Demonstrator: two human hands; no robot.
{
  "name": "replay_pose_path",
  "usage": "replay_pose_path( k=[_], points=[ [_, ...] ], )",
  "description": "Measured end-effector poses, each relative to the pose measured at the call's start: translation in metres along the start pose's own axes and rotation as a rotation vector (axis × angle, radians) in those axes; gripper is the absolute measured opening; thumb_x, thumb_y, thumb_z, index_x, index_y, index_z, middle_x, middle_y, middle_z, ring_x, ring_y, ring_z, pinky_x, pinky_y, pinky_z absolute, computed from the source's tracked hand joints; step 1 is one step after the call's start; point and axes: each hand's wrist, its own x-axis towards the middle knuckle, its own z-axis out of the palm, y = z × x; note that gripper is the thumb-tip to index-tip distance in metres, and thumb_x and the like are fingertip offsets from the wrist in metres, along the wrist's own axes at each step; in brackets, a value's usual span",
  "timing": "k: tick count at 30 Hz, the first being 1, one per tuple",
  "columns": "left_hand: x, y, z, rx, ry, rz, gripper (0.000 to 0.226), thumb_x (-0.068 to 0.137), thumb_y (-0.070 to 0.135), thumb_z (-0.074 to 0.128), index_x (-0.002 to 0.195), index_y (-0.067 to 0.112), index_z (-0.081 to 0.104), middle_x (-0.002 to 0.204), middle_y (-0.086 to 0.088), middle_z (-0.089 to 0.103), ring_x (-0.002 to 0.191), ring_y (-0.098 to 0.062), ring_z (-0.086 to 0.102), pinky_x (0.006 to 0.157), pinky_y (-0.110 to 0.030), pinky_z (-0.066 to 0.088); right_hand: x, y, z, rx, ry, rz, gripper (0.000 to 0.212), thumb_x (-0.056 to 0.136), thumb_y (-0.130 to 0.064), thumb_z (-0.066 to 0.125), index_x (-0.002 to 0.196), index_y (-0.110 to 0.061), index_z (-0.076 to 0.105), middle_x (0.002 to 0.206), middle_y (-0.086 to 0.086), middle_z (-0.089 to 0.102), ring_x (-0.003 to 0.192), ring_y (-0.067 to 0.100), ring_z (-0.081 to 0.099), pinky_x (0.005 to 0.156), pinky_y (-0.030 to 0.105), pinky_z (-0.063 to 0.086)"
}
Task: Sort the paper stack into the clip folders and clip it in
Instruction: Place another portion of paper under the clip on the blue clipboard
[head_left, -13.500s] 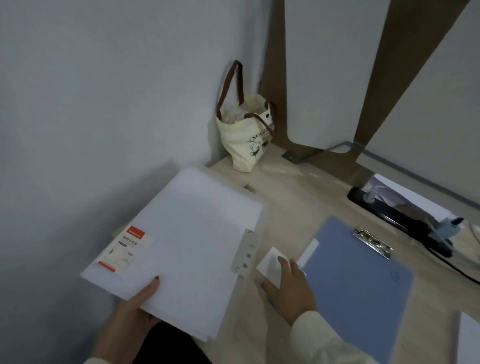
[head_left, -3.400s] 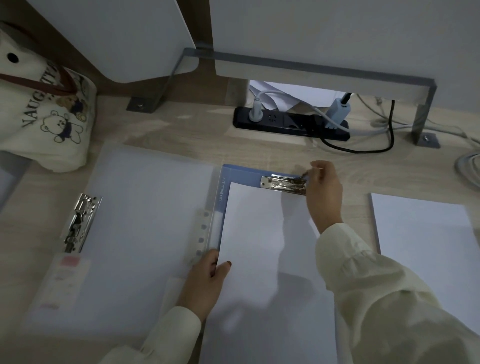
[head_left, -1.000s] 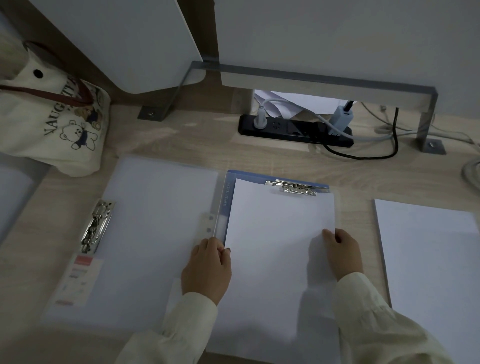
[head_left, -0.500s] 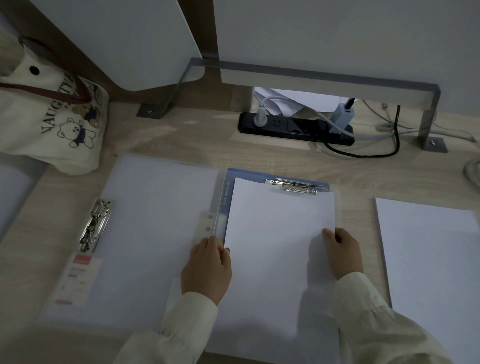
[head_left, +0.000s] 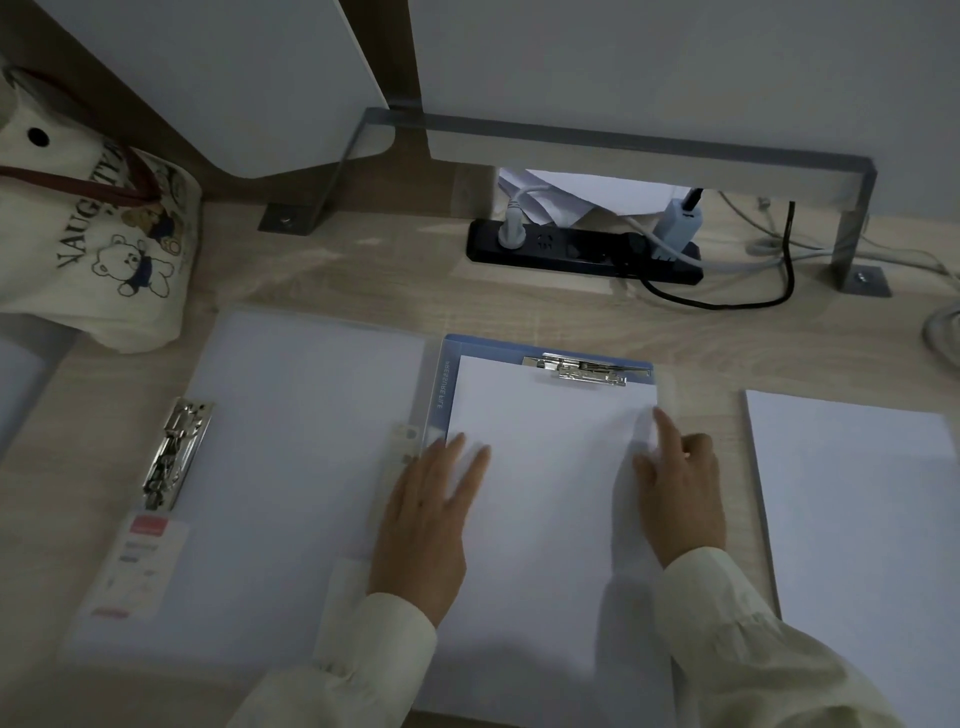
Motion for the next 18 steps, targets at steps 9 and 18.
replay_pose_path(
  k=[9,18],
  points=[
    [0.002,0.0,0.016,-0.025,-0.207,0.16,0.051,0.097,0.036,0.021,0.144,0.017,0.028,0.152,-0.004,0.029,0.142,-0.019,0.019,0.113,-0.03,0.013,0.016,-0.006,-0.016,-0.006,-0.17,-0.068,0.04,0.091,-0.007,0.04,0.129,-0.011,0.05,0.107,0.023,0.054,0.093,0.04,0.056,0.079,0.033,0.043],
    [0.002,0.001,0.019,0.028,-0.207,0.181,0.059,0.095,0.048,0.021,0.144,0.016,0.029,0.153,-0.004,0.028,0.142,-0.022,0.025,0.108,-0.041,0.022,0.058,-0.045,-0.043,1.213,-0.202,0.337,0.05,0.09,-0.003,0.045,0.137,0.001,0.032,0.137,0.018,0.047,0.118,0.022,0.051,0.106,0.028,0.037]
  ],
)
